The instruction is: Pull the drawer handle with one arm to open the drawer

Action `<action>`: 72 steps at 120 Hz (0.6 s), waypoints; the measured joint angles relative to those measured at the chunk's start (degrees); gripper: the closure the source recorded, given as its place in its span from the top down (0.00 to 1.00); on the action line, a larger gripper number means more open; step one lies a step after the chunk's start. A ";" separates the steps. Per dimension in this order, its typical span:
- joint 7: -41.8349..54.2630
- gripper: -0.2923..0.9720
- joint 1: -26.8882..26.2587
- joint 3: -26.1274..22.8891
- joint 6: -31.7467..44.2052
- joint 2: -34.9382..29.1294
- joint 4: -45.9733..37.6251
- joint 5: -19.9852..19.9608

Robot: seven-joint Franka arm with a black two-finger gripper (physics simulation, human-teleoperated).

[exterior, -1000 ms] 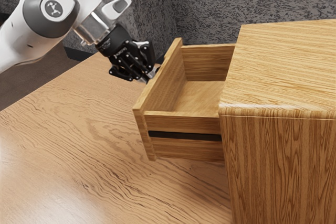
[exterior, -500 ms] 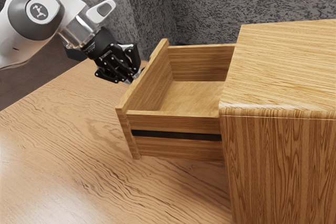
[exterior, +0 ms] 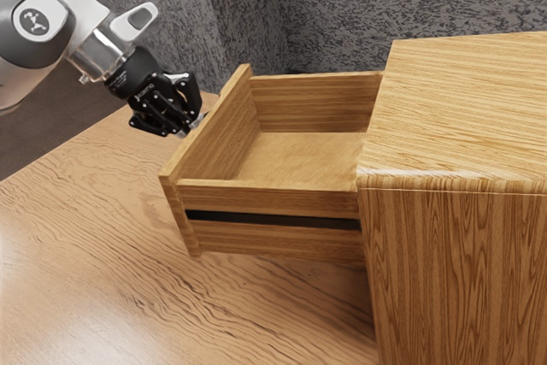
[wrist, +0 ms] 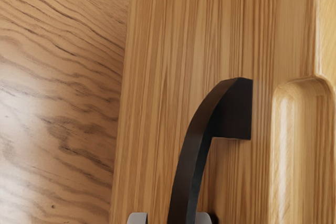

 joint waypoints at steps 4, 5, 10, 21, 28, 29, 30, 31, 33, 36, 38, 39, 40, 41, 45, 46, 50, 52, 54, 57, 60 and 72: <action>0.15 0.23 -0.11 0.59 -0.02 -0.16 -0.17 0.01; 0.19 0.23 -0.15 0.76 -0.02 -0.20 -0.20 0.02; 0.38 0.23 -0.09 1.38 -0.06 -0.51 -0.46 0.02; 0.78 0.23 0.06 3.10 -0.25 -1.27 -0.83 0.06; 0.98 0.23 -0.22 3.87 -0.39 -1.87 -0.97 0.24; 1.00 0.23 -0.34 4.02 -0.41 -2.01 -0.97 0.25; 1.03 0.23 -0.47 4.19 -0.45 -2.24 -0.97 0.26; 1.06 0.23 -0.53 4.33 -0.49 -2.44 -0.97 0.27; 1.11 0.24 -0.63 4.66 -0.65 -3.05 -0.91 0.28; 1.19 0.24 -0.76 5.55 -0.97 -4.31 -0.74 0.26; 1.24 0.25 -0.48 6.04 -1.21 -5.14 -0.63 0.23; 1.27 0.25 -0.29 6.25 -1.33 -5.51 -0.56 0.21; 1.30 0.26 -0.17 6.52 -1.49 -5.87 -0.42 0.20; 1.32 0.27 -0.05 6.77 -1.65 -6.18 -0.26 0.19; 1.42 0.30 0.36 7.65 -2.49 -7.04 0.73 0.30; 1.43 0.31 0.39 7.88 -2.78 -7.15 1.14 0.54; 1.36 0.36 0.54 8.56 -4.17 -7.32 2.99 1.99; 1.24 0.39 0.59 8.75 -5.05 -7.37 4.07 2.94; 1.11 0.42 0.62 8.85 -5.96 -7.41 5.13 3.87; 0.91 0.46 0.59 8.86 -7.40 -7.47 6.70 5.26; 0.72 0.49 0.51 8.85 -8.77 -7.65 7.95 6.59; -0.03 0.60 0.43 8.64 -13.14 -8.06 9.84 10.73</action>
